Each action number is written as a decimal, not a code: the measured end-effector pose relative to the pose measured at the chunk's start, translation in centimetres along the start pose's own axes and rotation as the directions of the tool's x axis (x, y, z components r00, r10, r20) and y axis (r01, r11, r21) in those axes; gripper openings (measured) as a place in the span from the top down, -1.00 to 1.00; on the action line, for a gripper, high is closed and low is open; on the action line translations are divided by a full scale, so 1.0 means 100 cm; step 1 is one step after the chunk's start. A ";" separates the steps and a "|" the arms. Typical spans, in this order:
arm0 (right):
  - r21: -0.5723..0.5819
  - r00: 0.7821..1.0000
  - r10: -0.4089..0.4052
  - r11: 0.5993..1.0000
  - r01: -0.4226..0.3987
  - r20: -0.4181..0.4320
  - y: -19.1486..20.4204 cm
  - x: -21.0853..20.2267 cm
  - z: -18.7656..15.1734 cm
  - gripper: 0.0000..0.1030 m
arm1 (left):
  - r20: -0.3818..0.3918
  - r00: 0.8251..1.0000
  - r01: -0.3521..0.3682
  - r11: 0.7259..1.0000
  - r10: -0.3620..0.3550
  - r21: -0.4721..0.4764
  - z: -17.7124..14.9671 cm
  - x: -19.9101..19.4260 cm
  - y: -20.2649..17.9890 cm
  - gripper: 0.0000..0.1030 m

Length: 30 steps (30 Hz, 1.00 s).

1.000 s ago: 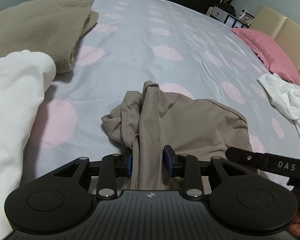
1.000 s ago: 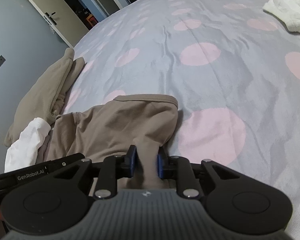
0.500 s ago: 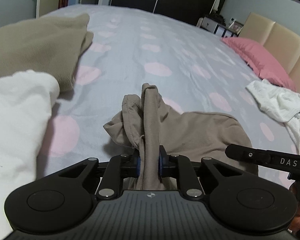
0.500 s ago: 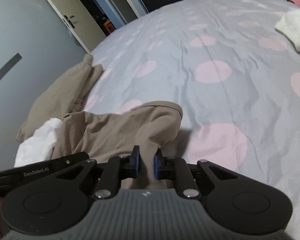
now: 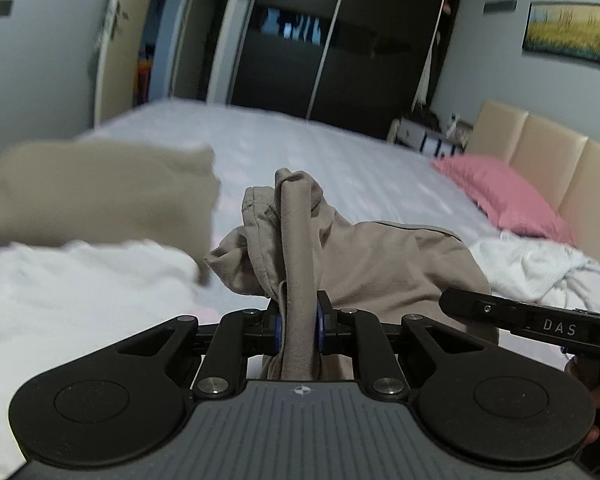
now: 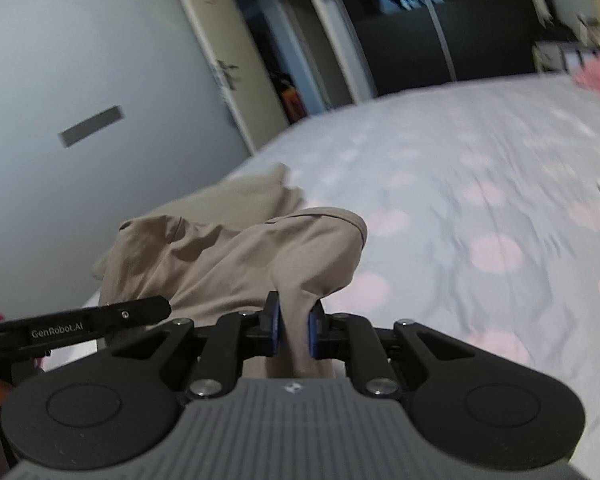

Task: Fold clothes
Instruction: 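Lift the folded top with both tools and carry it onto the white cloth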

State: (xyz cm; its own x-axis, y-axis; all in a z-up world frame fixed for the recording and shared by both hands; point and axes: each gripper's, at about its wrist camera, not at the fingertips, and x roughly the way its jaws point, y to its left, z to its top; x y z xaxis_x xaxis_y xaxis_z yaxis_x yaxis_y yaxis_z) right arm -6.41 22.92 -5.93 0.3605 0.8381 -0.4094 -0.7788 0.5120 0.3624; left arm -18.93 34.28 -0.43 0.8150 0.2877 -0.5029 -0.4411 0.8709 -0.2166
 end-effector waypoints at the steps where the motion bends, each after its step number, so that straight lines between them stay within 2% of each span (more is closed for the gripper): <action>1: -0.020 1.000 0.021 1.000 -0.021 0.010 0.011 -0.003 0.003 0.71 | 0.015 1.000 -0.012 1.000 0.012 0.001 0.004 -0.012 0.004 0.76; 8: -0.102 0.987 0.156 0.983 -0.153 0.024 0.085 -0.004 0.020 0.71 | 0.069 0.994 -0.081 0.997 0.081 -0.005 0.034 -0.081 0.046 0.76; 15: -0.107 0.972 0.236 0.966 -0.235 -0.001 0.143 0.011 0.008 0.71 | 0.049 0.989 -0.145 0.987 0.142 0.066 0.044 -0.123 0.081 0.76; 20: -0.138 0.971 0.237 0.961 -0.240 -0.036 0.172 0.038 -0.007 0.71 | 0.012 0.987 -0.163 0.984 0.163 0.069 0.037 -0.114 0.111 0.76; 30: -0.265 0.991 0.119 0.955 -0.133 -0.068 0.185 0.109 -0.022 0.71 | -0.043 0.997 -0.061 0.994 0.065 0.096 0.026 -0.043 0.183 0.75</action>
State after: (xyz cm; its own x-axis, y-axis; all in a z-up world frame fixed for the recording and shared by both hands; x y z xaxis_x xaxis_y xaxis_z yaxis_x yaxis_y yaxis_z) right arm -18.01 41.08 -5.51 0.2297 0.8783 -0.4194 -0.9277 0.3278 0.1785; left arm -29.55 49.99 -0.06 0.7677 0.3266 -0.5514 -0.4517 0.8860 -0.1042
